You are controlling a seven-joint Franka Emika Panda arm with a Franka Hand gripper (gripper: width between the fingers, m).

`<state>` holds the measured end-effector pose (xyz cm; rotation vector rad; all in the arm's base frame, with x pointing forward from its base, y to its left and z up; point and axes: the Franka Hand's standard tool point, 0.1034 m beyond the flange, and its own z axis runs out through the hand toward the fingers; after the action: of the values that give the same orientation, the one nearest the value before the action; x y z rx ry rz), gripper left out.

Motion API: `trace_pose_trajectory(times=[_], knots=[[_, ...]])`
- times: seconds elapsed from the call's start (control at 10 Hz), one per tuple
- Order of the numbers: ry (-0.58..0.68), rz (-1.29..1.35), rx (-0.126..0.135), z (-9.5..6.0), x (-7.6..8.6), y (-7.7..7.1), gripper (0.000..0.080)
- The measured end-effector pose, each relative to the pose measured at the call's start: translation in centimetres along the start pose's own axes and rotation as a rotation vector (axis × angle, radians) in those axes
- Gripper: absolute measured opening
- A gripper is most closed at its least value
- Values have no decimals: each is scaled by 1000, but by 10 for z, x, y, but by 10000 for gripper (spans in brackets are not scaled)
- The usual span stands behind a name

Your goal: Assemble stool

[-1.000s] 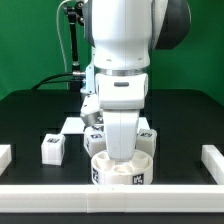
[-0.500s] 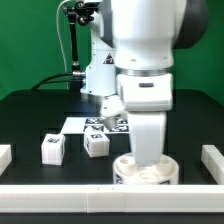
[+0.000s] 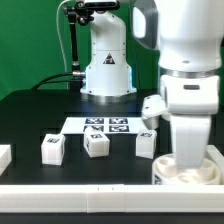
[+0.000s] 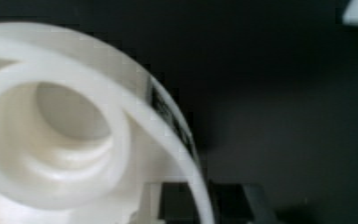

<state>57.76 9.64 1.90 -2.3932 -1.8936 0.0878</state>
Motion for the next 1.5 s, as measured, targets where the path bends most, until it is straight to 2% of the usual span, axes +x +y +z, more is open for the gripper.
trace_pose_trajectory(times=[0.4,0.5,0.6,0.7,0.8,0.9,1.0,1.1,1.2,1.4,1.5], knots=[[-3,46,2,0,-1,0,36],[-3,46,2,0,-1,0,254],[-3,46,2,0,-1,0,254],[-2,46,-6,-7,1,1,455],[-3,58,-9,-18,3,1,591],[-3,63,-18,-30,4,2,591],[-3,68,-31,-43,1,5,640],[-3,62,-43,-53,-9,9,640],[-4,78,-54,-60,-28,15,648],[-3,88,-69,-63,-63,12,649],[-4,99,-65,-61,-72,8,649]])
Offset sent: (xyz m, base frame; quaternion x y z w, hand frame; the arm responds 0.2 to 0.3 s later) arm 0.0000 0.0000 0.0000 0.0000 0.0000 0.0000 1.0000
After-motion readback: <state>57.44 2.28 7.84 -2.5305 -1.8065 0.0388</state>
